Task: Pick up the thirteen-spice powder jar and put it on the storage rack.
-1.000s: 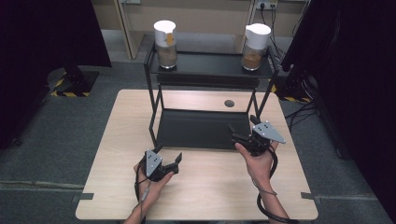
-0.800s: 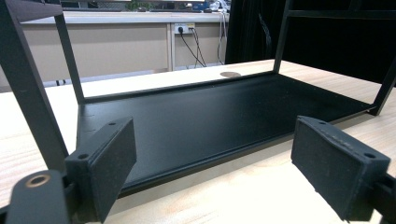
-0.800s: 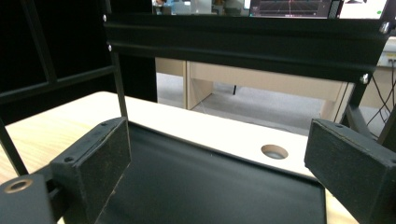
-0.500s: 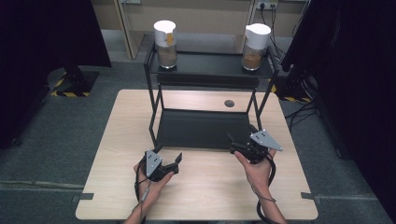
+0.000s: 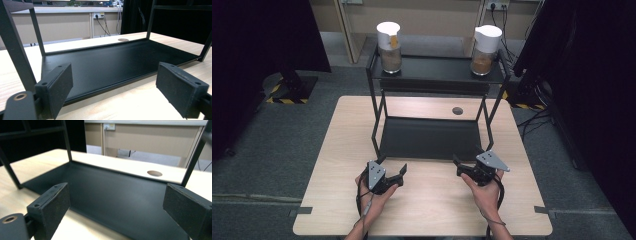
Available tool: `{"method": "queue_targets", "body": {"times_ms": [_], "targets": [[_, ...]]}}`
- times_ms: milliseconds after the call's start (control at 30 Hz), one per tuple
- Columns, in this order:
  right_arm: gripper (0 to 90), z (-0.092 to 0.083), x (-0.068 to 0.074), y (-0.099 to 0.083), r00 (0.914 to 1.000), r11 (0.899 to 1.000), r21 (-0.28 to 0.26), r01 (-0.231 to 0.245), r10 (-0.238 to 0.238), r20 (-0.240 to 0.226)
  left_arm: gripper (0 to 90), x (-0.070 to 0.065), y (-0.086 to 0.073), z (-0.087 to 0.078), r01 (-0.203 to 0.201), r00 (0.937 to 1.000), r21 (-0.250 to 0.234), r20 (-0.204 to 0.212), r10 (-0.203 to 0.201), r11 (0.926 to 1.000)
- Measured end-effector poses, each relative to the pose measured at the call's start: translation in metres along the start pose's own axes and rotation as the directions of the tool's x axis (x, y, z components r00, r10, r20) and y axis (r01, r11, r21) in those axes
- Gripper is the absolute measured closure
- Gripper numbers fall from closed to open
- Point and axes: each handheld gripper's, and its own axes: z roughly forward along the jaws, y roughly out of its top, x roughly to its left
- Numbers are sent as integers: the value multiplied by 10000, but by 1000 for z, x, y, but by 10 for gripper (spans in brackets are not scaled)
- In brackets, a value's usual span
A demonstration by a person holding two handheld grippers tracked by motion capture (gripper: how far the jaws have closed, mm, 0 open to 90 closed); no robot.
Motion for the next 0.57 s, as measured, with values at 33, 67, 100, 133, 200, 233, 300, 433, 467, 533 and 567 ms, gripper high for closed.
{"method": "queue_targets", "body": {"times_ms": [33,67,100,133,200,233,300,433,467,533,567], "targets": [[74,-1,1,-3,10000,10000,62,-62,62,-18,134,0,0,0,0,10000,-1,0,0,10000],[74,-2,1,-7,10000,9999,110,-81,82,-34,134,0,0,0,-11,10000,3,-1,11,10000],[74,-3,2,-11,9999,9998,146,-114,115,-29,134,0,0,0,-15,10000,6,-2,15,10000],[74,-4,3,-15,9999,9998,159,-110,110,-16,134,0,0,0,-22,10000,15,-4,22,10000],[74,-5,4,-21,9999,9997,175,-163,164,-10,134,0,0,0,-34,10000,9,-7,34,10000],[74,-6,4,-23,9998,9996,199,-188,188,-8,134,0,0,0,-30,10000,6,-8,30,10000],[74,-7,5,-29,9998,9996,165,-218,218,2,134,0,0,0,-11,10000,7,-9,11,10000],[74,-8,9,-39,9996,9996,106,-270,270,-12,134,0,0,0,-22,10000,-4,-4,22,10000],[74,-8,9,-40,9997,9996,119,-246,246,-14,134,0,0,0,-27,10000,3,1,27,10000],[72,-9,9,-39,9997,9996,96,-247,247,-30,134,0,0,0,-14,10000,24,7,14,10000],[71,-9,9,-38,9996,9996,42,-270,270,-26,133,0,1,0,-4,10000,33,21,4,10000]]}}
